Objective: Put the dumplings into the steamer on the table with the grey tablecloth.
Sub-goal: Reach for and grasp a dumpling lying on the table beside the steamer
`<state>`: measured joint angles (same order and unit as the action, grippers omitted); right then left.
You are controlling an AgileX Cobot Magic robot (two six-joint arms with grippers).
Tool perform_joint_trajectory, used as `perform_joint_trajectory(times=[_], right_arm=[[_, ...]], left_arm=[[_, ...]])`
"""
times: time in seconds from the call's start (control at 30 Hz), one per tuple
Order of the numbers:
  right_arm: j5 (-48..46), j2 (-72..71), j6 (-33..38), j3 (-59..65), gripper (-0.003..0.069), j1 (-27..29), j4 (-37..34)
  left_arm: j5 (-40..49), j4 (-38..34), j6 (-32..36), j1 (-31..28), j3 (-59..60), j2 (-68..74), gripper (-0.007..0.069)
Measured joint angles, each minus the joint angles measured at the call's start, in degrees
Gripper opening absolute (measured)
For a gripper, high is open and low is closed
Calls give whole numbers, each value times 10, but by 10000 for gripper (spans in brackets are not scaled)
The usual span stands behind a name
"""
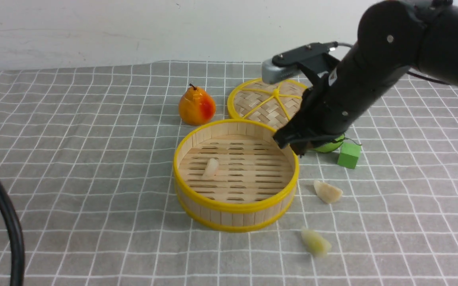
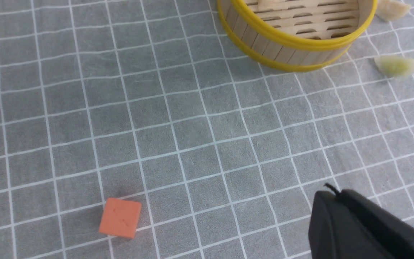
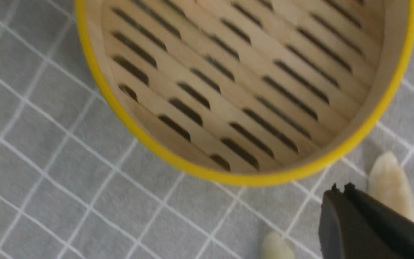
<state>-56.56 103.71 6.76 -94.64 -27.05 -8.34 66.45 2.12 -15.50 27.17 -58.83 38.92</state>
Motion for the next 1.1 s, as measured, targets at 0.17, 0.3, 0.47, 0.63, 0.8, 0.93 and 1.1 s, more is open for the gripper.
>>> perform_joint_trajectory(times=[0.17, 0.3, 0.47, 0.63, 0.8, 0.93, 1.1], right_arm=[[-65, 11, -14, -36, -11, -1, 34], [-86, -41, -15, 20, -9, -1, 51], [-7, -154, -15, 217, -4, -1, 36], [71, -134, -15, 296, 29, -1, 39], [116, -64, -15, 283, 240, -1, 39], [139, -10, -15, 261, 447, -1, 39], [138, 51, -30, 222, 571, -1, 38]], left_arm=[[-3, 1, 0, 0, 0, 0, -14], [-2, 1, 0, 0, 0, 0, -14], [-1, 1, 0, 0, 0, 0, -14], [-13, 1, 0, 0, 0, 0, -13], [-16, 1, 0, 0, 0, 0, -10], [-14, -4, 0, 0, 0, 0, -8], [3, -5, 0, 0, 0, 0, -3]])
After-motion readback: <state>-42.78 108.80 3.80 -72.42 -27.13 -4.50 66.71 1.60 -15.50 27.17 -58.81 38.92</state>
